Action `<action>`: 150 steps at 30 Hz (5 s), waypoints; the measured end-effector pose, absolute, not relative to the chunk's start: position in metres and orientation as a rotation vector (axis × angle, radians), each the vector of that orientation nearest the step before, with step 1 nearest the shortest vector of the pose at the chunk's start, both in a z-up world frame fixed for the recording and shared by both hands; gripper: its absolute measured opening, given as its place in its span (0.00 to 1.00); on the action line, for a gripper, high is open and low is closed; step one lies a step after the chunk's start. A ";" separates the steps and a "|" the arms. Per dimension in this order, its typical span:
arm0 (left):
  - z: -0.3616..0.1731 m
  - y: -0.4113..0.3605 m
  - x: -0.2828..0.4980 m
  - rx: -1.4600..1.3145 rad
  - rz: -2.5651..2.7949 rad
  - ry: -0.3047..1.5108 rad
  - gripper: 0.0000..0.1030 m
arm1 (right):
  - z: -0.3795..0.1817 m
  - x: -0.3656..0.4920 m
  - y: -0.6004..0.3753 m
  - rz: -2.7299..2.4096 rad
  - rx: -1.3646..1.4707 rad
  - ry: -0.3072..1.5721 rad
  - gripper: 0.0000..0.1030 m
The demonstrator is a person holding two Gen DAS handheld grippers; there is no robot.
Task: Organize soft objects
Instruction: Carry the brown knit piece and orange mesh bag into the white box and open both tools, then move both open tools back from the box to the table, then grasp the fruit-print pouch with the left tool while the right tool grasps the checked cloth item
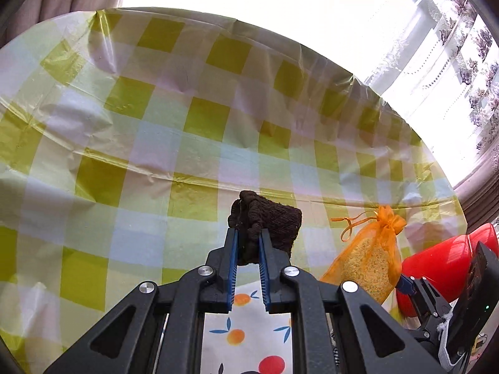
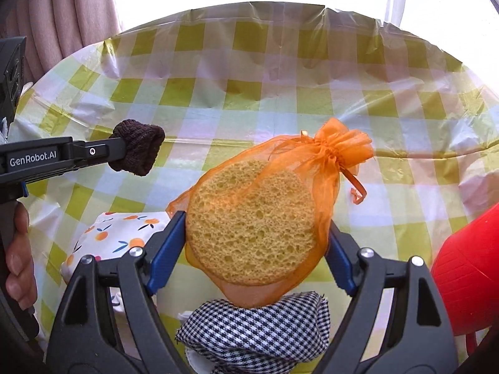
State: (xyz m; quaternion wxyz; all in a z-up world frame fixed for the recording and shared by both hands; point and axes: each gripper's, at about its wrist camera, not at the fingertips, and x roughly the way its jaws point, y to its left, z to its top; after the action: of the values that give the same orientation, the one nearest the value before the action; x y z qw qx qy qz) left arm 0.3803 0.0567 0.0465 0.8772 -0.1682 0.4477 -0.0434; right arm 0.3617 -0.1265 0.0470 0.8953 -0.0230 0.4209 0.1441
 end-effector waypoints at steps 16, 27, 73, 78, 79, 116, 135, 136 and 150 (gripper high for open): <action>0.069 0.011 0.265 -0.371 -0.098 0.850 0.13 | 0.086 0.273 -0.201 0.307 0.032 0.829 0.81; 0.066 -0.028 0.211 -0.373 -0.179 0.864 0.13 | 0.070 0.212 -0.252 0.225 -0.014 0.870 0.81; 0.030 -0.312 0.100 0.005 -0.700 1.099 0.40 | 0.064 0.075 -0.522 -0.217 0.127 0.909 0.81; 0.031 -0.301 0.104 -0.038 -0.673 1.098 0.41 | 0.058 0.073 -0.527 -0.219 0.136 0.920 0.81; 0.031 -0.300 0.105 -0.044 -0.669 1.098 0.41 | 0.057 0.073 -0.527 -0.220 0.136 0.922 0.81; 0.075 -0.212 0.111 0.024 -0.194 0.780 0.80 | 0.078 0.096 -0.396 -0.178 -0.111 0.830 0.93; 0.063 -0.061 0.140 -0.224 0.010 0.755 0.80 | 0.075 0.137 -0.295 0.146 -0.033 0.823 0.94; 0.062 -0.052 0.142 -0.238 0.024 0.756 0.80 | 0.074 0.139 -0.288 0.166 -0.035 0.826 0.94; 0.051 0.020 0.189 -0.325 0.136 0.756 0.81 | 0.061 0.199 -0.204 0.280 -0.011 0.868 0.94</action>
State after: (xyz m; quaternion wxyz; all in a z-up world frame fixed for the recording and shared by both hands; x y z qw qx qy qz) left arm 0.1892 0.0199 0.0512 0.9142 -0.1578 0.3673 0.0660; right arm 0.1989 -0.2040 0.0605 0.8978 -0.0054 0.4192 0.1351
